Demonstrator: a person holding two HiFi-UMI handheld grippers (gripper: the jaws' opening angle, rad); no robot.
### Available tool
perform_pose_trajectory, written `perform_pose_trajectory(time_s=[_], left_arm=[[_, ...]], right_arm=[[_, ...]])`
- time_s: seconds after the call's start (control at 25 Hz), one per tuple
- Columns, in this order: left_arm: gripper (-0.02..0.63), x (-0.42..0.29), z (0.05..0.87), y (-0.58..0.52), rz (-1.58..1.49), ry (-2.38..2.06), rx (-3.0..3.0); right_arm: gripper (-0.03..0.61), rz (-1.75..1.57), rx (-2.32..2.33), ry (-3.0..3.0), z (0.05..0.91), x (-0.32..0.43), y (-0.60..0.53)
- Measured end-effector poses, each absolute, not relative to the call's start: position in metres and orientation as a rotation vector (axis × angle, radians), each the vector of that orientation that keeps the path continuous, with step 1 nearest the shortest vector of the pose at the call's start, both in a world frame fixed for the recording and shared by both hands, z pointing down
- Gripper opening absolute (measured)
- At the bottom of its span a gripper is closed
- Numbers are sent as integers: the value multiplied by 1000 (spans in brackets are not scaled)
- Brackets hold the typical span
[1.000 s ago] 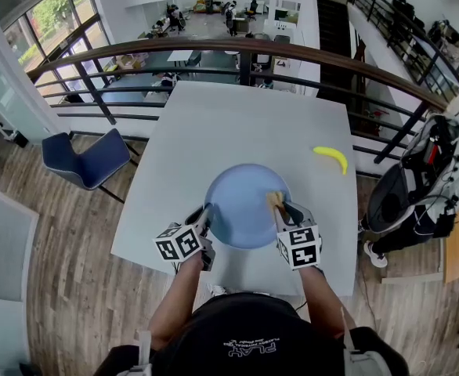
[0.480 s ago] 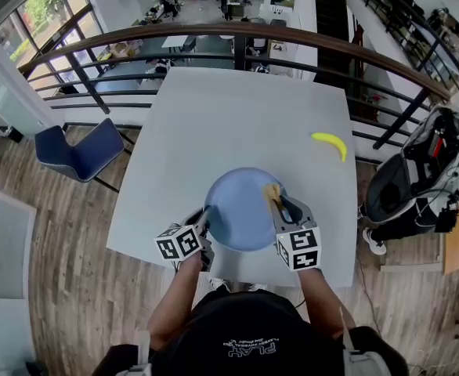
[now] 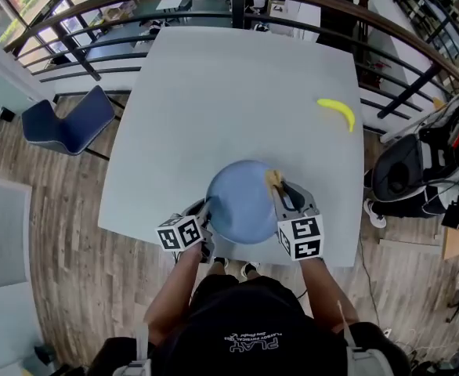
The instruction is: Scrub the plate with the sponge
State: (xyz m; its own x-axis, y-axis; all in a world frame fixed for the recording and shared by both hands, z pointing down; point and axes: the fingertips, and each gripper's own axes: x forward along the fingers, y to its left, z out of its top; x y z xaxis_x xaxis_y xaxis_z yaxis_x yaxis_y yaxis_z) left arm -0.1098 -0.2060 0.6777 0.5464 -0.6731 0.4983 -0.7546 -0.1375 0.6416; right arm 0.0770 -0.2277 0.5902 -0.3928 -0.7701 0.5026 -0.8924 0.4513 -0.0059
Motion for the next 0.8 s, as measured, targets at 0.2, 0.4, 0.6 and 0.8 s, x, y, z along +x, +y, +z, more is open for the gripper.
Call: perform_pose_trajectory(time_s=[0.2, 0.4, 0.6, 0.8], left_arm=[[34, -100, 708, -185, 159, -1146, 1813], [34, -99, 729, -176, 154, -1146, 1765], [35, -97, 747, -166, 155, -1151, 1717], [36, -101, 759, -160, 145, -1155, 1679]], right_arm=[[72, 423, 1362, -2261, 611, 76, -218], [72, 449, 1341, -2242, 627, 79, -214], [72, 460, 1320, -2226, 641, 80, -209], [72, 471, 1309, -2223, 650, 75, -205]])
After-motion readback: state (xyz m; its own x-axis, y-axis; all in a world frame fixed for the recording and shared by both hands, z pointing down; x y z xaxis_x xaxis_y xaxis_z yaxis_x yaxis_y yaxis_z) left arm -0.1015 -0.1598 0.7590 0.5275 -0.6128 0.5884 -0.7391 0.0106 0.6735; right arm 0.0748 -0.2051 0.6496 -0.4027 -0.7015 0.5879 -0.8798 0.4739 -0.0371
